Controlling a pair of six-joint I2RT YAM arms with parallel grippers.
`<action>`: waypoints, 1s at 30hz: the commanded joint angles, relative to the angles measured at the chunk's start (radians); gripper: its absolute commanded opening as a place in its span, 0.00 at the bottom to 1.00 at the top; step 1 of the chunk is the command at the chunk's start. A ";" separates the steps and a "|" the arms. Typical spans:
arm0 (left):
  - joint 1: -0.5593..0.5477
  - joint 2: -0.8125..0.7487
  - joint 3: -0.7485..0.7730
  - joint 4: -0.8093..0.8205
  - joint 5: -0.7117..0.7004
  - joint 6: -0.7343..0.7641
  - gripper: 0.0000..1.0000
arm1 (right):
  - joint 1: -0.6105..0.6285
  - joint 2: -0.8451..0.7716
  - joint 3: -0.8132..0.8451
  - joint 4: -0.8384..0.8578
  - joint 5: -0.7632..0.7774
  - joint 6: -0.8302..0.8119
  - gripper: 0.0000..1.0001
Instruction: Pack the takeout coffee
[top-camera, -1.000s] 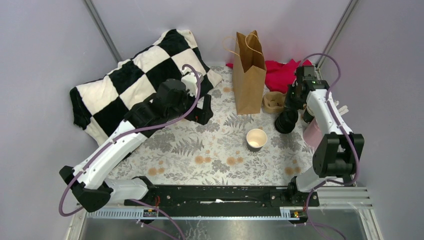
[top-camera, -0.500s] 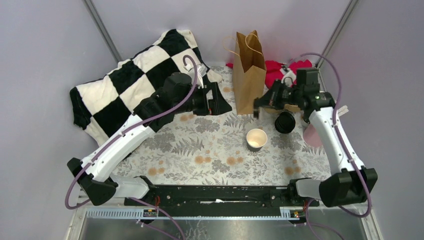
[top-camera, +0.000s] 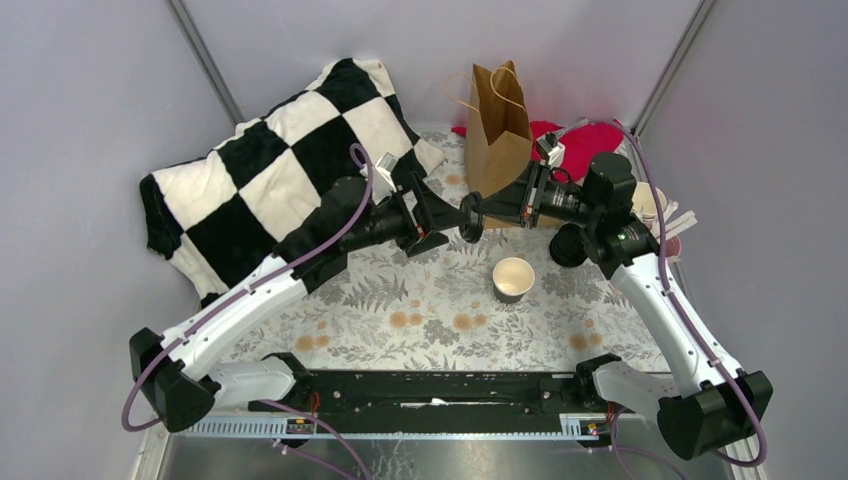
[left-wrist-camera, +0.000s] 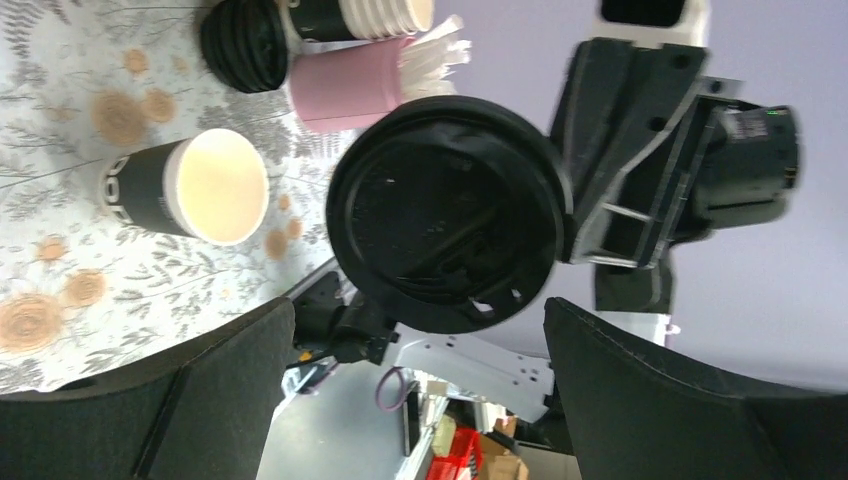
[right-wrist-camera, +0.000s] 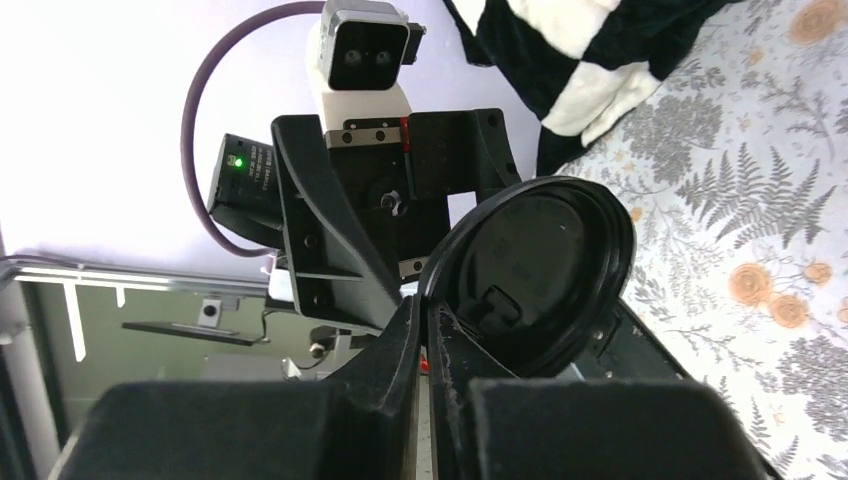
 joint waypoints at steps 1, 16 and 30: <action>-0.011 -0.065 -0.050 0.187 0.028 -0.104 0.99 | 0.016 -0.034 -0.042 0.151 -0.013 0.128 0.00; -0.012 -0.052 -0.033 0.198 0.054 -0.063 0.99 | 0.022 -0.059 -0.083 0.193 -0.036 0.207 0.00; -0.011 -0.017 0.016 0.145 0.056 0.004 0.99 | 0.024 -0.053 -0.089 0.214 -0.058 0.234 0.00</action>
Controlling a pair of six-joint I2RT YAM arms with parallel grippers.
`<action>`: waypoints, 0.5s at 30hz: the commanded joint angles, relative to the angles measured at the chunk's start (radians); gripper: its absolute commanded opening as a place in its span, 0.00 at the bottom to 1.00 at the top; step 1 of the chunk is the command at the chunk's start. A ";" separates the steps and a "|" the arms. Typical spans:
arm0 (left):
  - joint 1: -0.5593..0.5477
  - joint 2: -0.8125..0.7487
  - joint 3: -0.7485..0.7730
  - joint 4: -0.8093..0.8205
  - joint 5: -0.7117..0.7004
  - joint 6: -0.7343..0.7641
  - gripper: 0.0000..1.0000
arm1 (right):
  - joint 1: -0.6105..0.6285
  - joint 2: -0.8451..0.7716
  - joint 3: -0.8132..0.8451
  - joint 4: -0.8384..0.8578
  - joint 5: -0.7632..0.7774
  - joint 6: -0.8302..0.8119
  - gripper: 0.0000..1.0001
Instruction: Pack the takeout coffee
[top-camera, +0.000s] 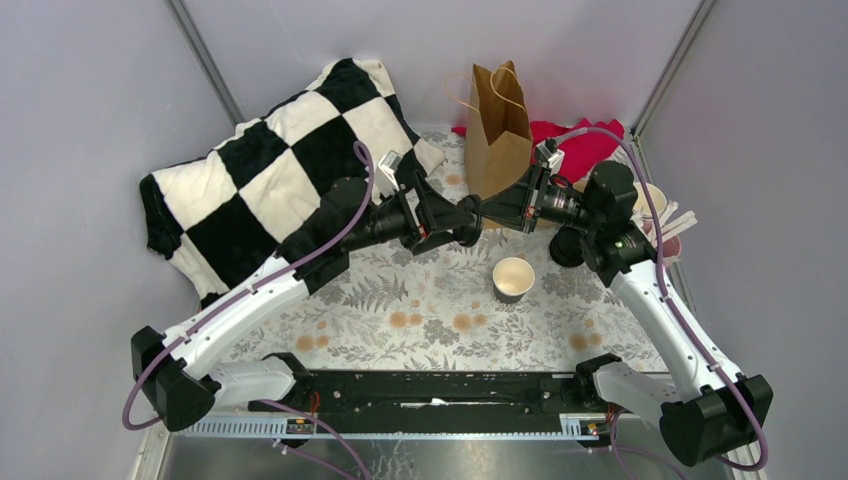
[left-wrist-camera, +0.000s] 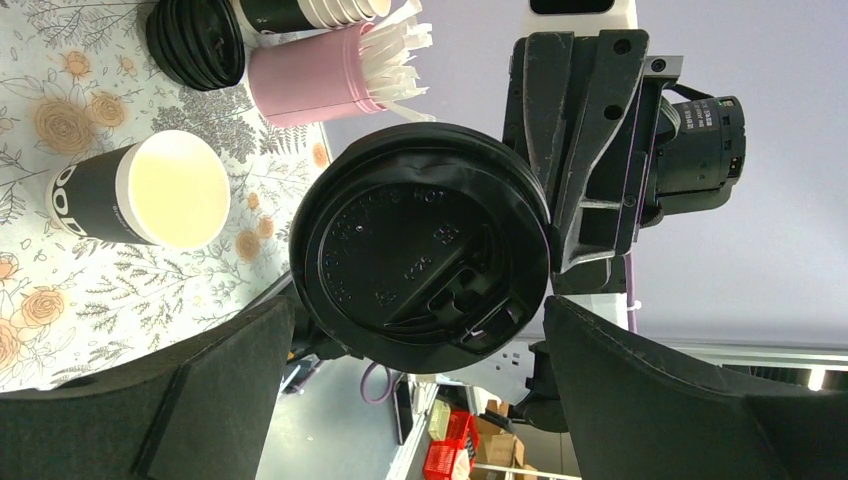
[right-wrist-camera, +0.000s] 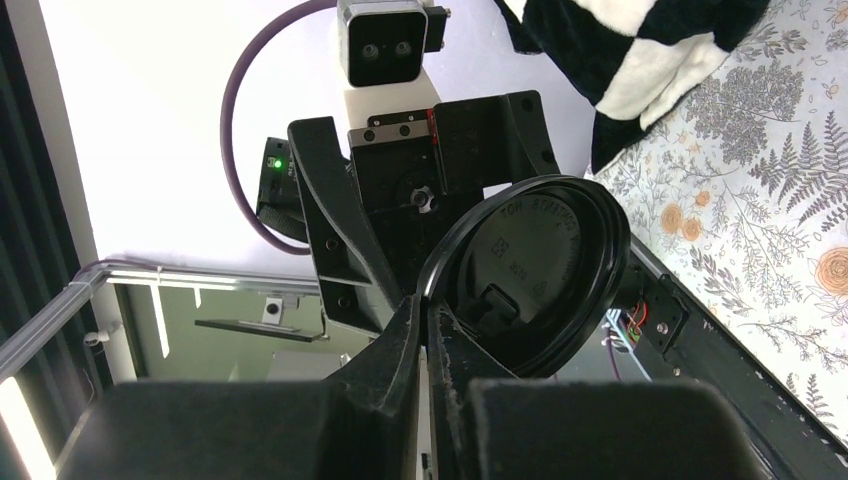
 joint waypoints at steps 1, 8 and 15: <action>-0.002 0.003 0.059 0.011 0.006 0.041 0.99 | 0.011 -0.016 -0.006 0.048 -0.046 0.011 0.00; -0.003 0.010 0.068 -0.005 -0.003 0.060 0.99 | 0.013 -0.029 -0.030 0.038 -0.056 0.009 0.00; -0.003 0.013 0.065 -0.006 -0.004 0.060 0.93 | 0.015 -0.030 -0.030 0.040 -0.055 0.013 0.00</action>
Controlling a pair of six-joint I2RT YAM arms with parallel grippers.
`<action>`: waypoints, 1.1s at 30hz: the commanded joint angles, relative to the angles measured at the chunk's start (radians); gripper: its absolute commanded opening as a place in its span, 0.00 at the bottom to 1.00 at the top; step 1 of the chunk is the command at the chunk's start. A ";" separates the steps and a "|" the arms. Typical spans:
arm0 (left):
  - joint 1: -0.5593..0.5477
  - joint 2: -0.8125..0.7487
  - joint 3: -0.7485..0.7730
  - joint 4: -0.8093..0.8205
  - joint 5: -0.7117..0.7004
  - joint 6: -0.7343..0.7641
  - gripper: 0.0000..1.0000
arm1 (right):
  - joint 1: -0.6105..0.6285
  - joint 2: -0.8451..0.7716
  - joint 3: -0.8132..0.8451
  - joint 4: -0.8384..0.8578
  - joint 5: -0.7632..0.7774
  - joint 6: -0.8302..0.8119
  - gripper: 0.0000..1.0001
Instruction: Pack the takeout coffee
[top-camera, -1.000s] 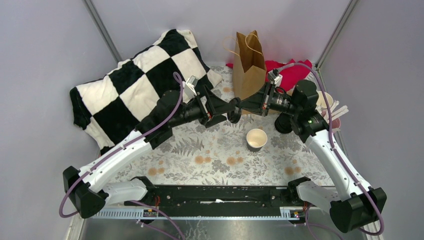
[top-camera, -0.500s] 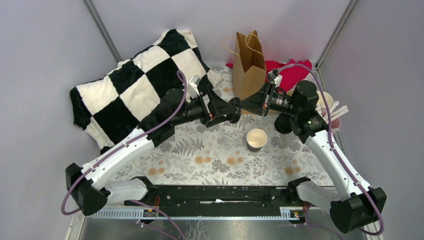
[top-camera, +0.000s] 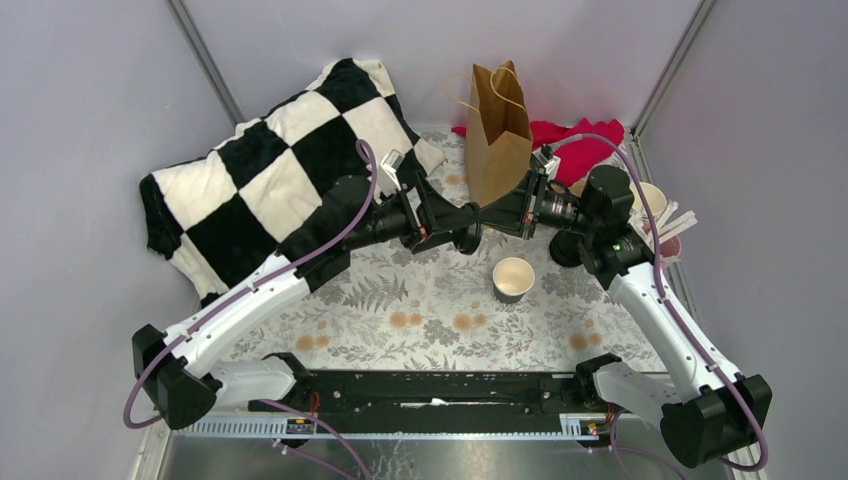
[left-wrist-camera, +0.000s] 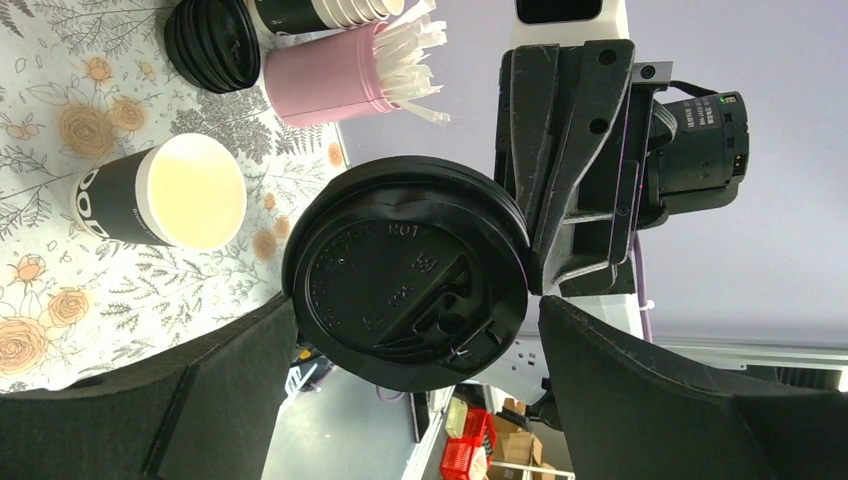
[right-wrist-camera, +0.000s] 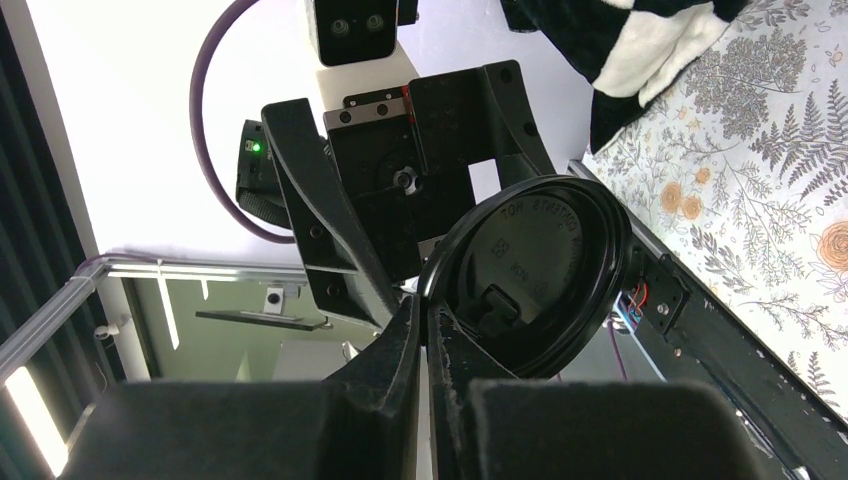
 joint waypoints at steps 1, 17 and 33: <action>-0.002 0.001 0.043 0.029 -0.001 0.019 0.93 | 0.010 -0.023 0.007 0.037 -0.030 0.006 0.00; -0.002 0.008 0.051 0.003 -0.007 0.038 0.85 | 0.011 -0.024 0.009 0.029 -0.021 0.014 0.00; -0.003 0.015 0.054 -0.014 -0.009 0.053 0.96 | 0.012 -0.026 0.024 0.030 -0.012 0.024 0.00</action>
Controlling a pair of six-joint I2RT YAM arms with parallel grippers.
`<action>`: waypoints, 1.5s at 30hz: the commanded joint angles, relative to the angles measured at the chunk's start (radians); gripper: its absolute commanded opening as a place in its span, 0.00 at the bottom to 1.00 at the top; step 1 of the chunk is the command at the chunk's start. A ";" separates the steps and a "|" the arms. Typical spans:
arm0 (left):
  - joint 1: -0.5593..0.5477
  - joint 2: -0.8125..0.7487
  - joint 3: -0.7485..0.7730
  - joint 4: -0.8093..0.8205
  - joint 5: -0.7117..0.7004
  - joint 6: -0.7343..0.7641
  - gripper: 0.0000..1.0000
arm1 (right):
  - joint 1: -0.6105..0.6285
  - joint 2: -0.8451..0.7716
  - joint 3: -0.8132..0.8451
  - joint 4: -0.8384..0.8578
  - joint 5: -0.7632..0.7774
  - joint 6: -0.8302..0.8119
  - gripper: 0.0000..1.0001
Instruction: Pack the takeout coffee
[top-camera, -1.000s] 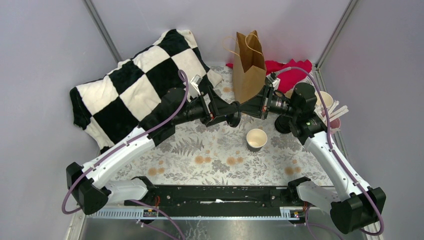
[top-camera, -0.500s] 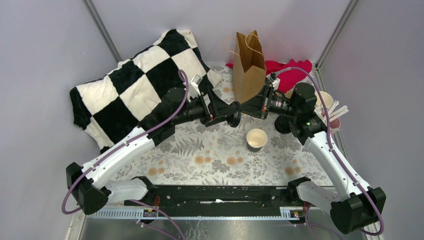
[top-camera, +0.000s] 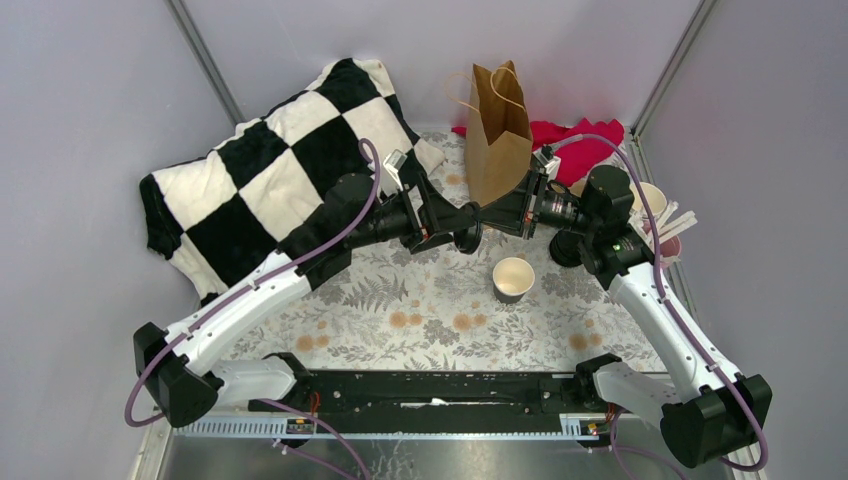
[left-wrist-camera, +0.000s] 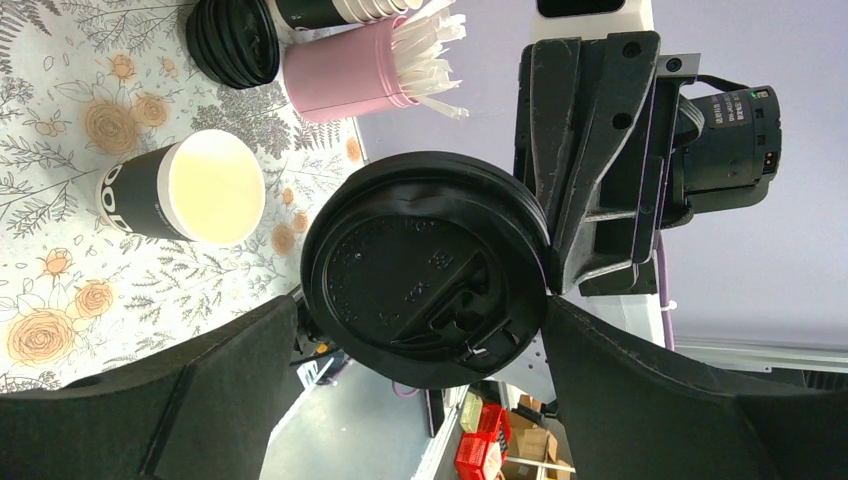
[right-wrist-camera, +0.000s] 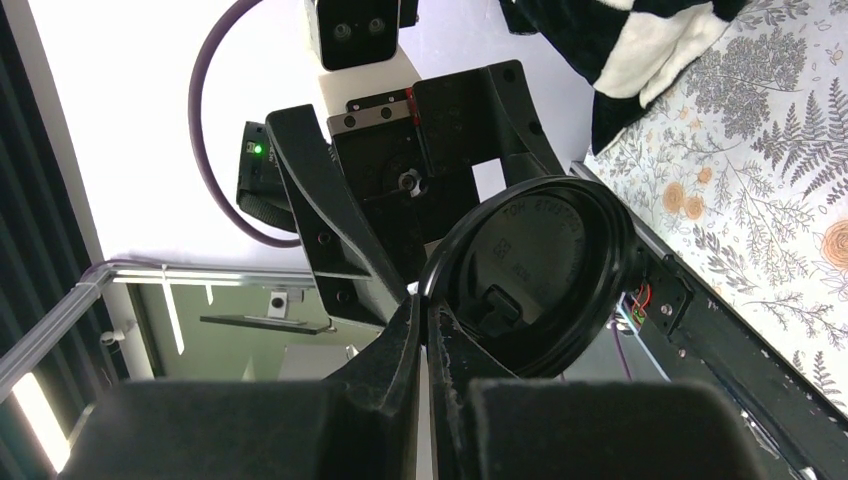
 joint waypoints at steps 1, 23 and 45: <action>-0.002 0.001 0.029 0.032 -0.007 0.013 0.97 | 0.010 -0.025 0.024 0.036 -0.016 0.019 0.00; -0.003 0.010 0.029 0.054 -0.006 -0.003 0.80 | 0.012 -0.032 0.005 0.050 -0.010 0.034 0.10; -0.107 0.141 0.324 -0.383 -0.245 0.330 0.79 | 0.011 0.012 0.679 -1.305 0.974 -0.870 0.85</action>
